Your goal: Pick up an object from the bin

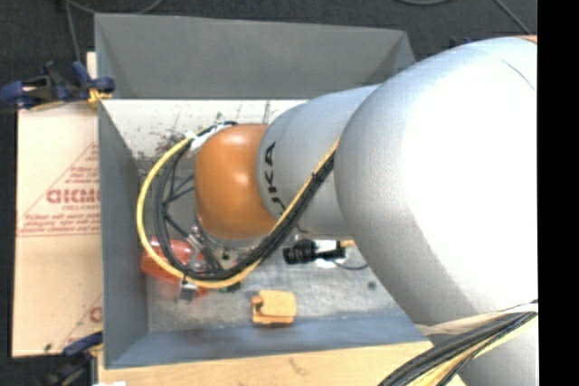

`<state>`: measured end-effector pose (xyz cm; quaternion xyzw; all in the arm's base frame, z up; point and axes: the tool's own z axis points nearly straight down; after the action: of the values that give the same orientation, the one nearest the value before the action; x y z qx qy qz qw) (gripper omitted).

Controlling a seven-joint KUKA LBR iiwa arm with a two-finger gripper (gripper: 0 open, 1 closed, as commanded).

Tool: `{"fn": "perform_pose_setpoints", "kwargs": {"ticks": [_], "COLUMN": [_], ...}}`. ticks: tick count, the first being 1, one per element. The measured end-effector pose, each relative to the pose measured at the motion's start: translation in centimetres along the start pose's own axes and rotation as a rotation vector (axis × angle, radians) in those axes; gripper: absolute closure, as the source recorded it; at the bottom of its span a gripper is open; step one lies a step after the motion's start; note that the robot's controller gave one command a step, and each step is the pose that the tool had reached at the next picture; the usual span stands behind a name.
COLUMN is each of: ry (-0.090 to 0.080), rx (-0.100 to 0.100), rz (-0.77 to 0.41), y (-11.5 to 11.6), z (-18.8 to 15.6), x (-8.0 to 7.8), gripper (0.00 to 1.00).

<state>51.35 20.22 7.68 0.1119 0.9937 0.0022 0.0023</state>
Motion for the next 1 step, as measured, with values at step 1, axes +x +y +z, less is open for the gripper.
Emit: {"fn": "perform_pose_setpoints", "kwargs": {"ticks": [1], "ry": [0.009], "rx": [0.008], "rz": [-0.013], "y": [-0.21], "z": [-3.43], "x": [0.67], "gripper": [1.0]}}
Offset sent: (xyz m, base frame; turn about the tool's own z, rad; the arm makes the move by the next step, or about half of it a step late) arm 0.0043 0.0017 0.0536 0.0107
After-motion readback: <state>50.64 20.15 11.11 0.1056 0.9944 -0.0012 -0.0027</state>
